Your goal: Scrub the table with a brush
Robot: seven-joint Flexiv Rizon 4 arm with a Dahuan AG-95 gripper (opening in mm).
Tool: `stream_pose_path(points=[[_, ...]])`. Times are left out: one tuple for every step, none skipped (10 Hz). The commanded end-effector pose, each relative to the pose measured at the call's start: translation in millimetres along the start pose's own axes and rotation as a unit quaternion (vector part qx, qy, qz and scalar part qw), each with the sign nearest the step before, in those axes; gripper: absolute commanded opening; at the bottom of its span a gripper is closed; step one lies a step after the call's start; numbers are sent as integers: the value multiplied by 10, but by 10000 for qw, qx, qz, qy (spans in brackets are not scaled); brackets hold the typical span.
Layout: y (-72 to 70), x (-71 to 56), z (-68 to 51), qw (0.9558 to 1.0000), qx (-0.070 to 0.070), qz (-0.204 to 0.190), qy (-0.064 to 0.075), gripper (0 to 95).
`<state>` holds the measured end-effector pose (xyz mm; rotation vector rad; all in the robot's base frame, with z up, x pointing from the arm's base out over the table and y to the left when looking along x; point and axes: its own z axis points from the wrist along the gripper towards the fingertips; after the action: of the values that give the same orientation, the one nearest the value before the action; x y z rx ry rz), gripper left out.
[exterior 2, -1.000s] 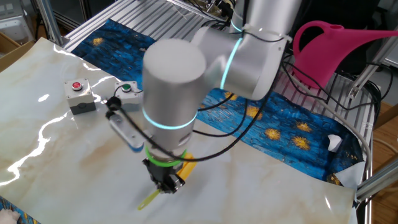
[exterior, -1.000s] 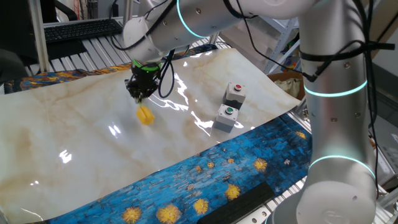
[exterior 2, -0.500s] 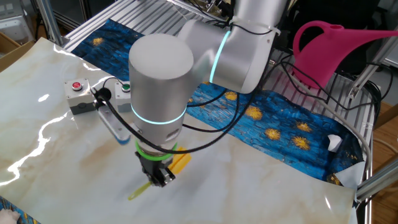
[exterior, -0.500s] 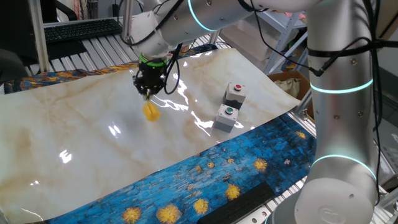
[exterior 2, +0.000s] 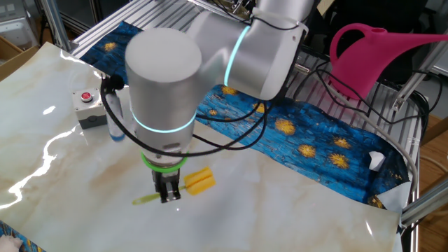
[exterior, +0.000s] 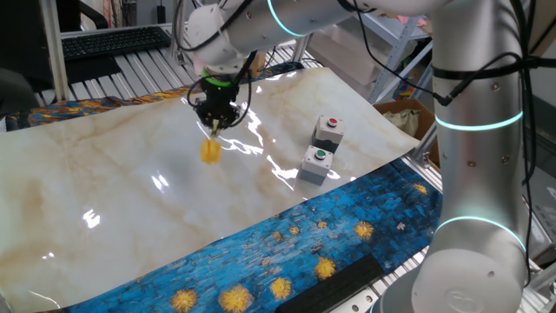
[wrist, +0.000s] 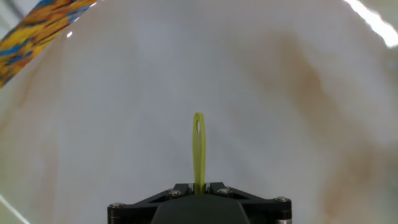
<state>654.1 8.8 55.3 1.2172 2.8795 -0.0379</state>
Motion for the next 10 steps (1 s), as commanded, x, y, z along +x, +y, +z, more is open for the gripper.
stream_pose_path(points=[[-102, -28, -83, 9831, 78, 1825, 116, 0], [-143, -36, -96, 9790, 80, 2034, 127, 0], [-159, -41, -99, 9780, 80, 2080, 129, 0], [-231, -70, -116, 9736, 68, 2277, 151, 0], [-273, -88, -126, 9701, 59, 2422, 141, 0], [-295, -103, -125, 9647, 31, 2631, 101, 0], [-304, -113, -120, 9607, -14, 2776, 62, 0], [-316, -126, -113, 9566, -47, 2913, 36, 0], [-322, -134, -109, 9520, -63, 3061, 22, 0], [-323, -133, -108, 9509, -62, 3093, 24, 0]])
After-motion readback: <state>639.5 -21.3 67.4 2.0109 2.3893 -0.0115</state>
